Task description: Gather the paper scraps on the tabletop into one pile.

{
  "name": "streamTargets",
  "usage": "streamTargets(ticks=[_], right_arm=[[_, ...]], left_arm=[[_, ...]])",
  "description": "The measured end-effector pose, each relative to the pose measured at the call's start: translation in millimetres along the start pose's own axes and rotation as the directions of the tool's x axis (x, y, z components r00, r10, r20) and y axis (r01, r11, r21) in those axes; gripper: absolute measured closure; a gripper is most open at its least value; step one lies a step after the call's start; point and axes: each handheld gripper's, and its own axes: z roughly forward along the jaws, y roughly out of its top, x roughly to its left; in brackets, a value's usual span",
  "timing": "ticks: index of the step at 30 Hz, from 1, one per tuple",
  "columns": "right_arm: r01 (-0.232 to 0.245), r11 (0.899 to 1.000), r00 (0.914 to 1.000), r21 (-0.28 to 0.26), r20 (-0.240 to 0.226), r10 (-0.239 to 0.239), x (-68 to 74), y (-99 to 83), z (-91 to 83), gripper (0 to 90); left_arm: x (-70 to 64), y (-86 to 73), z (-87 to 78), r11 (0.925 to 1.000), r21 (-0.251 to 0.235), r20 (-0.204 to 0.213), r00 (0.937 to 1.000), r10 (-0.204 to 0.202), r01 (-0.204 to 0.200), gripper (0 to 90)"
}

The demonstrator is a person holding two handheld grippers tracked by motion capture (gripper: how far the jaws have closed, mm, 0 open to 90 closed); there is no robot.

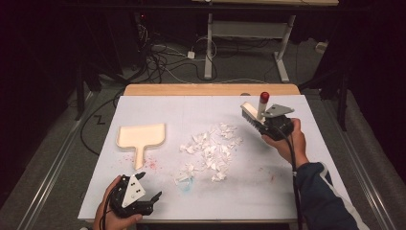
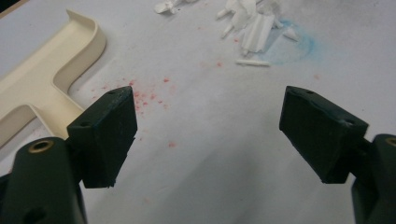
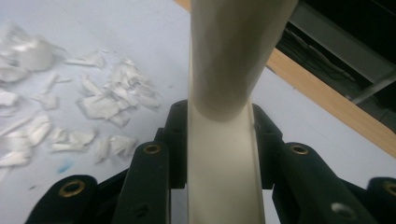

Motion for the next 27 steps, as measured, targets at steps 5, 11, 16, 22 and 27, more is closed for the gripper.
streamTargets(ticks=[5, 11, 16, 22, 27], right_arm=[[0.040, 0.998, 0.9983, 0.047, 0.042, -0.042, 13.6, 6.1, 31.7, 68.3], [0.060, 0.998, 0.9973, 0.026, 0.041, -0.061, 32.9, 17.2, 55.7, 68.3], [0.150, 0.988, 0.9886, 0.026, 0.015, -0.150, 56.9, 22.9, 64.3, 68.2], [0.233, 0.972, 0.9710, -0.010, -0.051, -0.233, 74.4, 24.1, 62.4, 68.0], [0.283, 0.957, 0.9472, -0.068, -0.138, -0.290, 91.1, 20.9, 54.5, 67.5]], left_arm=[[-0.6, -1.1, -1.8, 1.0000, -0.004, 0.004, 1.0000, 0.002, -0.002, 18.0], [-2.3, -0.8, -0.6, 1.0000, 0.002, 0.014, 0.9999, 0.009, -0.009, 18.0], [-1.7, -1.5, -0.6, 0.9999, 0.006, 0.019, 0.9998, 0.010, -0.010, 18.0], [-2.4, -0.9, -1.0, 0.9999, 0.000, 0.023, 0.9997, 0.011, -0.011, 18.0], [-2.4, -1.3, -1.6, 0.9999, -0.001, 0.020, 0.9997, 0.011, -0.011, 18.0]])
